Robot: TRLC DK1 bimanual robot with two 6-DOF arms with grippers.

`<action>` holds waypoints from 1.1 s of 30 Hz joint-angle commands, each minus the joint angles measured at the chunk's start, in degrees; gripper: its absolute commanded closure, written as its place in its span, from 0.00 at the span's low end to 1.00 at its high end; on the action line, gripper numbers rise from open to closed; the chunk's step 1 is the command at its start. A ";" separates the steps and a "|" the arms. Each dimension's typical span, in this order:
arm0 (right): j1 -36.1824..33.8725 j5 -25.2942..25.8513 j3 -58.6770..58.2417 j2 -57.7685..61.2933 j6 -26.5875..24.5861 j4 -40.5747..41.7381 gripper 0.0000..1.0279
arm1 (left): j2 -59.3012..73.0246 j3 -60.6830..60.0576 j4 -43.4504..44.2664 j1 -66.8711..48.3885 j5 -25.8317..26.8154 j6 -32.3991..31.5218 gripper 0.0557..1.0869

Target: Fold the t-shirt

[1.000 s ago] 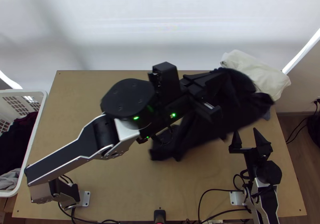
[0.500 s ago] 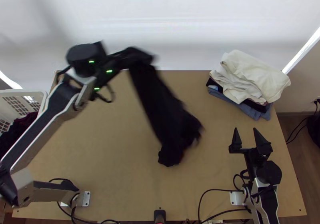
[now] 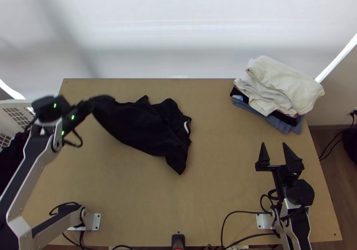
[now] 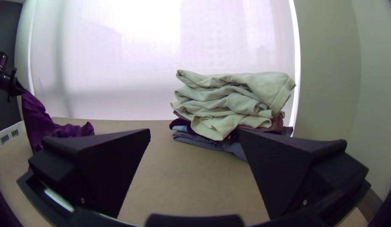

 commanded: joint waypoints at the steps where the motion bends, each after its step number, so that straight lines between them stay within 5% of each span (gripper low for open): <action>1: -0.38 0.49 -0.47 -0.12 0.05 -0.71 0.04 | -4.02 -5.37 1.53 4.06 1.28 1.69 0.96; 21: -0.38 0.49 -0.47 -0.12 0.05 -0.71 0.04 | -0.94 -12.93 -3.84 23.22 2.07 18.39 0.96; 33: -0.38 0.49 -0.47 -0.12 0.05 -0.71 0.04 | 2.92 -12.31 -7.09 19.35 -6.54 21.81 0.96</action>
